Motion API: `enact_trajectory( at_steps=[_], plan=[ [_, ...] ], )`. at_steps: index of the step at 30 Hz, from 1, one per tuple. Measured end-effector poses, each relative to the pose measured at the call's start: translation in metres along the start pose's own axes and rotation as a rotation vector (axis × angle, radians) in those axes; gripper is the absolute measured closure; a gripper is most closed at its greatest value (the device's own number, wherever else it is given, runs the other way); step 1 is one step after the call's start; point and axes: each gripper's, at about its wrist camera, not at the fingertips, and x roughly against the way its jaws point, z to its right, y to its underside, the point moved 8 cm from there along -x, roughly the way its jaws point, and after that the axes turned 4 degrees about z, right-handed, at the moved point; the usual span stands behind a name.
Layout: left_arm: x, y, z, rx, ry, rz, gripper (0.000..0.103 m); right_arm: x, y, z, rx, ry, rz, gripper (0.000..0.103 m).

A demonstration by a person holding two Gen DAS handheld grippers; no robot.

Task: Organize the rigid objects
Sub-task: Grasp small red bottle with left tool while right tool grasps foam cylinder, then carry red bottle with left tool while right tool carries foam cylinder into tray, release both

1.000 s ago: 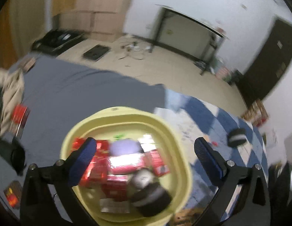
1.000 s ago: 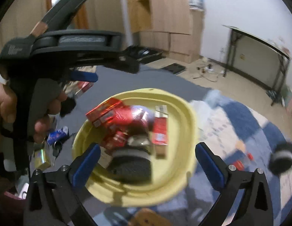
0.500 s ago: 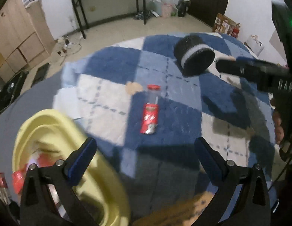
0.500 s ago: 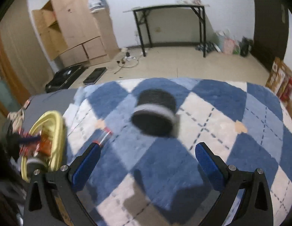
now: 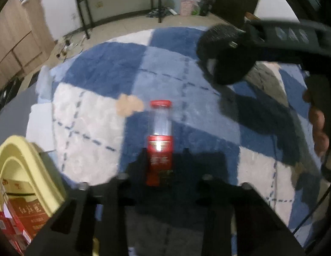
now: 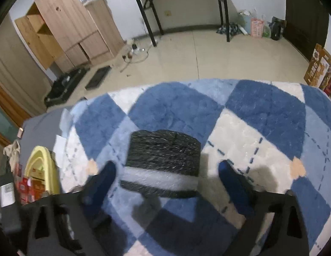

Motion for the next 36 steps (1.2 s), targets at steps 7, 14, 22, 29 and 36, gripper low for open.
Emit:
enact_trajectory(
  at_steps=[7,14,22,29,36],
  plan=[
    [-0.006,-0.003,-0.004,0.118,0.02,0.002,0.078,0.007,0.008,0.001,0.005,-0.073,0.054,0.034],
    [0.035,-0.013,-0.017,0.166,-0.035,0.088,0.079,0.041,0.021,-0.004,0.075,-0.084,0.114,0.034],
    [0.159,0.016,-0.069,0.24,-0.123,0.177,0.079,0.087,0.038,-0.09,0.18,-0.226,0.143,0.034],
    [0.209,0.09,-0.115,0.308,-0.234,0.142,0.079,0.1,0.087,-0.188,0.298,-0.389,0.063,0.034],
    [0.176,0.15,-0.148,0.416,-0.248,0.032,0.079,0.069,0.114,-0.237,0.457,-0.342,-0.023,0.034]
  ],
)
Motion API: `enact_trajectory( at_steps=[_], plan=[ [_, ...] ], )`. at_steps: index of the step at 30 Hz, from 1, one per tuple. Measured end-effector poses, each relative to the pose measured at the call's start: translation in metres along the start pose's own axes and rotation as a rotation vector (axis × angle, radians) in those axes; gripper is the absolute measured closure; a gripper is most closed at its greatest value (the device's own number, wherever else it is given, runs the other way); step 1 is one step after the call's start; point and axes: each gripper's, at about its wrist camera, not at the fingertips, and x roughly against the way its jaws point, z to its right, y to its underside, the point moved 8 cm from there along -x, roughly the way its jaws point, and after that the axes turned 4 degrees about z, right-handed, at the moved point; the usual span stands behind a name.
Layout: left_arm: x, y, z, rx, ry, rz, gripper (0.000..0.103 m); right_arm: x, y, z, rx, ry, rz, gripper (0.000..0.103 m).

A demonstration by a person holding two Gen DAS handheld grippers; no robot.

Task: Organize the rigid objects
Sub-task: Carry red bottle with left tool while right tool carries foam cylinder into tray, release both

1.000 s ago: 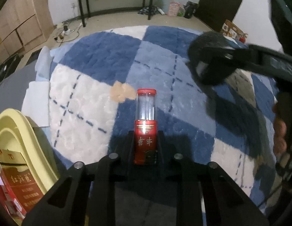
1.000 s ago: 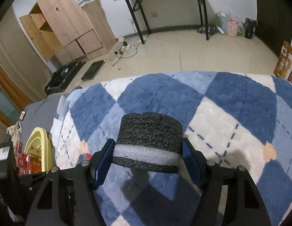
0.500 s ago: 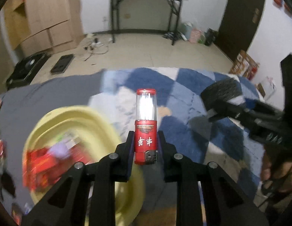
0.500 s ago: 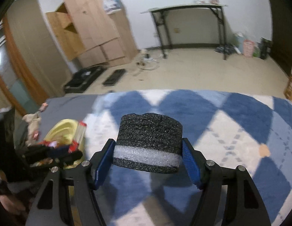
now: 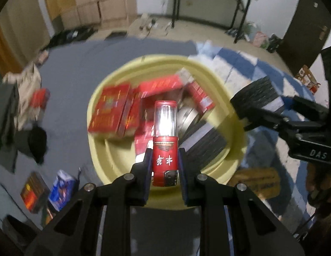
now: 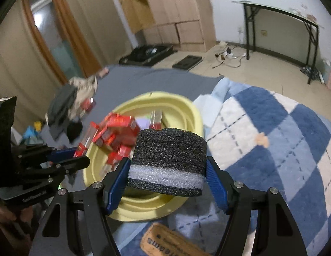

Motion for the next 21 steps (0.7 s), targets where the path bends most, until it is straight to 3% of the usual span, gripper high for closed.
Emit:
enact_trajectory(
  at_steps=[8,12,21],
  plan=[
    [-0.033,0.019,-0.01,0.006,0.007,-0.055,0.079,-0.044,-0.002,-0.022,0.213,0.063,-0.057,0.034],
    [-0.048,0.022,-0.016,0.034,0.011,-0.076,0.079,-0.053,-0.001,-0.029,0.239,0.053,-0.05,0.034],
    [-0.052,0.021,-0.025,0.085,0.019,-0.042,0.078,-0.065,0.003,-0.03,0.248,0.042,-0.014,0.032]
  ],
)
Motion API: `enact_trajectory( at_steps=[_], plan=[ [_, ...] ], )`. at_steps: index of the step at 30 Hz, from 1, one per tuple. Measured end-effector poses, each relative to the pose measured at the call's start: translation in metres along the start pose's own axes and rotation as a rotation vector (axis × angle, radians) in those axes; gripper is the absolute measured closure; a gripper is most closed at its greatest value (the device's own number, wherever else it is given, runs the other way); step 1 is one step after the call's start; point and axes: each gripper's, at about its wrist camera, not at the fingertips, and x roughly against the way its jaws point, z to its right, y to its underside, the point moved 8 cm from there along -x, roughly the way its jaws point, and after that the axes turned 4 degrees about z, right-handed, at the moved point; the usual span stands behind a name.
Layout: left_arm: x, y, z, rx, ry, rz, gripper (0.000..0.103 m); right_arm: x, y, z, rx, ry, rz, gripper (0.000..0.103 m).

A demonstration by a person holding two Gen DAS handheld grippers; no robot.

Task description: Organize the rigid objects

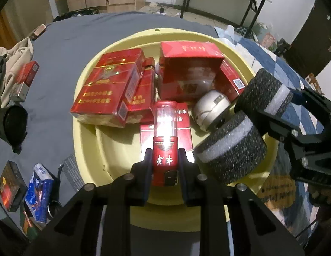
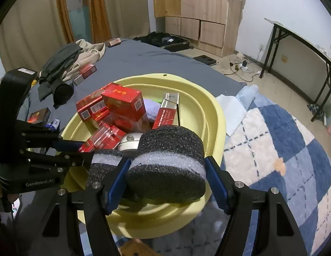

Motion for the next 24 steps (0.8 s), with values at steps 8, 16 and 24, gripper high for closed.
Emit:
enact_trajectory(
  at_steps=[8,16,24],
  plan=[
    [0.019,-0.009,-0.008,0.072,-0.013,0.056,0.024,0.012,0.001,0.003,-0.026,-0.007,0.031,0.013],
    [0.09,-0.055,0.037,0.105,0.0,0.267,0.0,0.062,-0.005,0.038,-0.106,-0.042,0.167,0.0],
    [0.105,-0.063,0.084,0.331,-0.128,0.373,0.0,0.115,0.001,0.094,-0.087,-0.009,0.282,0.0]
  ],
)
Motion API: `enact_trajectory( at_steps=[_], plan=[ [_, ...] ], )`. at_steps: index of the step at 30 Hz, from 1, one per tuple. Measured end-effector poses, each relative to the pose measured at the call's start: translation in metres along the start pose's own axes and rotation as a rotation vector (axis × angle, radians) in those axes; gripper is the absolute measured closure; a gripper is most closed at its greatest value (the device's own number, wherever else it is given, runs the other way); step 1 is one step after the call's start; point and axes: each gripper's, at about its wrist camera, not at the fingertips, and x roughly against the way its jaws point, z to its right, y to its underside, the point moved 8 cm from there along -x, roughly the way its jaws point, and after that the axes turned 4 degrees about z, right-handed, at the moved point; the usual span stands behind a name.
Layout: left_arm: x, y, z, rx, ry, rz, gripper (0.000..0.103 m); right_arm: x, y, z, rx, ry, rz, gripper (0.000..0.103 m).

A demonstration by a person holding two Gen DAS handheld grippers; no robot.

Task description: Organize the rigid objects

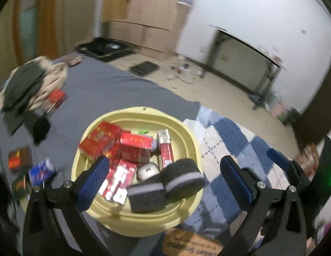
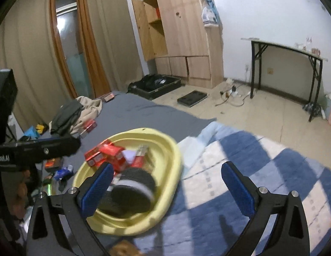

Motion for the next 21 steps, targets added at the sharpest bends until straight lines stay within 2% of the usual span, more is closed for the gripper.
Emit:
enact_trajectory(
  at_steps=[2,3,4,6,9,13,17,21],
  plan=[
    [0.0,0.034,0.001,0.097,-0.05,0.016,0.0,-0.002,0.016,0.005,0.102,-0.003,-0.036,0.0],
    [-0.005,0.056,0.002,0.129,-0.08,-0.015,0.0,-0.007,0.029,0.009,0.15,-0.011,-0.084,0.0],
    [-0.011,0.074,0.004,0.14,-0.11,-0.047,0.0,-0.013,0.047,0.013,0.183,-0.034,-0.158,0.0],
    [-0.02,0.091,0.008,0.134,-0.165,-0.034,0.0,-0.017,0.071,0.021,0.21,-0.04,-0.22,0.0],
    [-0.026,0.11,0.012,0.112,-0.243,-0.007,0.0,-0.016,0.092,0.031,0.208,-0.042,-0.222,0.0],
    [-0.043,0.144,0.023,0.068,-0.288,-0.049,0.0,-0.029,0.106,0.039,0.206,-0.047,-0.252,0.0],
    [-0.061,0.156,0.021,0.098,-0.288,-0.087,0.0,-0.051,0.108,0.037,0.299,-0.049,-0.308,0.0],
    [-0.078,0.164,0.005,0.127,-0.342,-0.107,0.0,-0.069,0.108,0.045,0.299,-0.07,-0.331,0.0]
  ],
)
